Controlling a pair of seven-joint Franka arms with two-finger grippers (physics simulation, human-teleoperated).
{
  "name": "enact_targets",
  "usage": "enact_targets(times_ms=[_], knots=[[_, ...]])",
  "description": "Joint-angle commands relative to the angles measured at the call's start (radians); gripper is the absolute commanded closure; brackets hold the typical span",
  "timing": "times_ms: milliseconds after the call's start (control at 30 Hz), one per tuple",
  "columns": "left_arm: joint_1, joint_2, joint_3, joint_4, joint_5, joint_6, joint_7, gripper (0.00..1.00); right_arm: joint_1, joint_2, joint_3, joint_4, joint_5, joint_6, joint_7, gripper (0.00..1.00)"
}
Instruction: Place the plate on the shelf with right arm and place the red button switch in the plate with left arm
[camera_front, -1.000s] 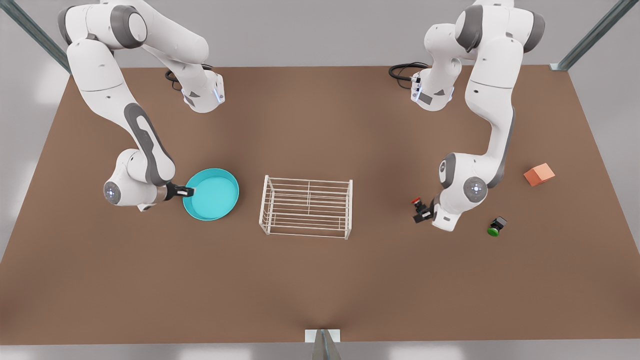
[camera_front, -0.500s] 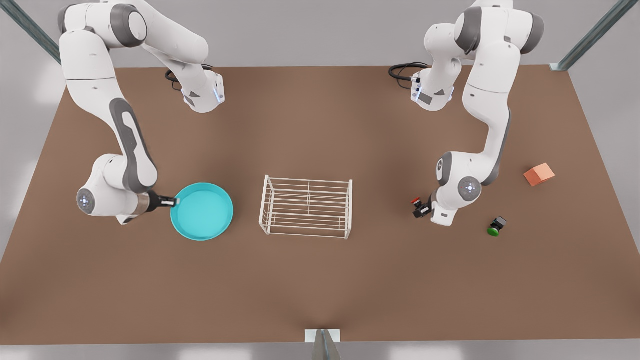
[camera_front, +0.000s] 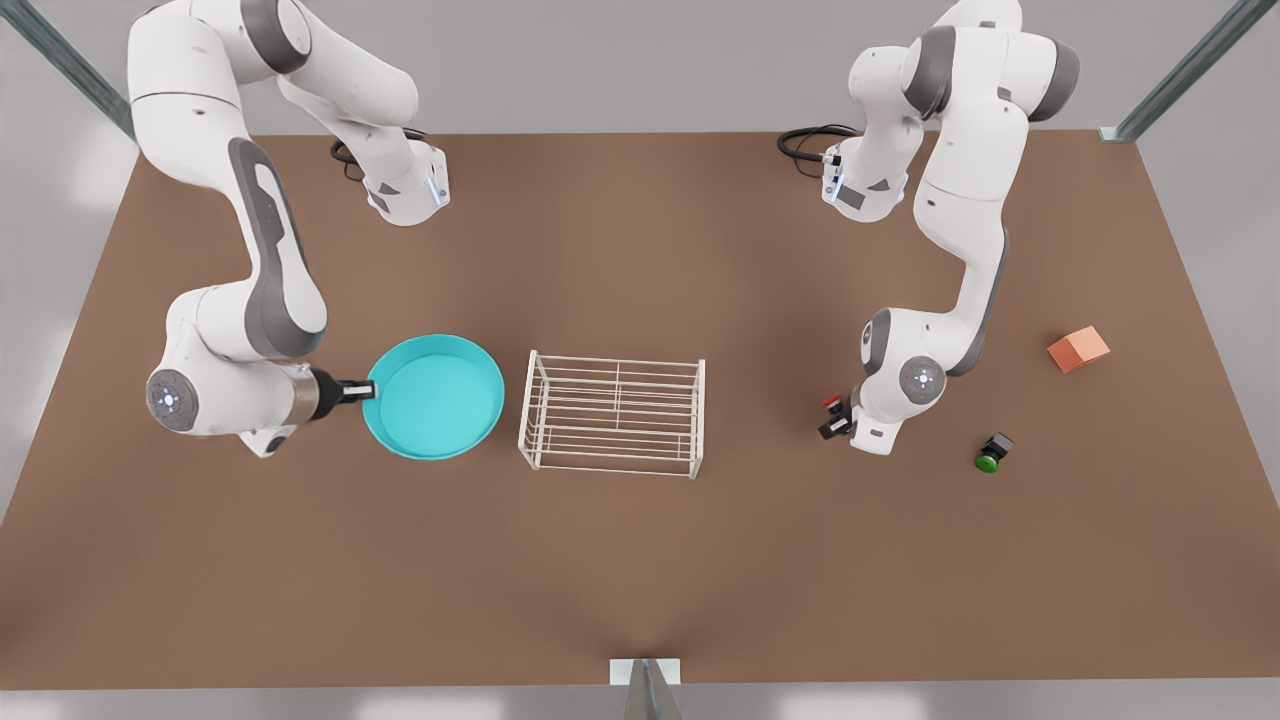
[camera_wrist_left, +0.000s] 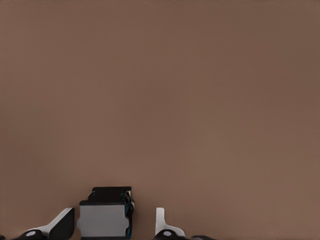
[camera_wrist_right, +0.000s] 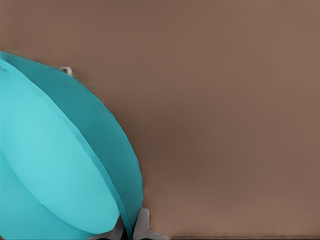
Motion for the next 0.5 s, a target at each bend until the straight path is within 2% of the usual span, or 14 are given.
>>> enact_targets(times_ms=[0, 133, 200, 233, 267, 333, 467], knots=[[0.002, 0.000, 0.000, 0.000, 0.005, 0.004, -0.013, 0.19, -0.002, -0.013, 0.013, 0.002, 0.000, -0.066, 0.208, 0.79], [0.007, 0.000, 0.002, 0.000, 0.007, -0.002, 0.001, 0.24, 0.000, -0.008, 0.117, 0.019, 0.000, -0.041, 0.382, 0.78], [0.007, 0.000, 0.002, 0.000, 0.007, -0.005, 0.000, 0.33, 0.009, -0.006, 0.183, 0.019, -0.002, 0.002, 0.493, 0.79], [0.007, -0.001, 0.002, 0.000, 0.007, -0.006, 0.000, 0.36, 0.037, -0.005, 0.183, 0.029, -0.005, 0.005, 0.534, 0.78], [0.005, -0.001, 0.002, 0.000, 0.008, -0.006, 0.000, 0.46, 0.064, 0.007, 0.185, 0.043, -0.003, 0.037, 0.582, 0.78], [0.005, -0.004, 0.002, 0.000, 0.007, -0.006, -0.005, 0.57, 0.132, 0.046, 0.185, 0.056, -0.005, 0.129, 0.714, 0.78], [0.007, -0.018, 0.002, 0.007, 0.007, -0.023, -0.008, 0.61, 0.216, 0.122, 0.185, 0.138, -0.011, 0.193, 0.867, 0.78]])
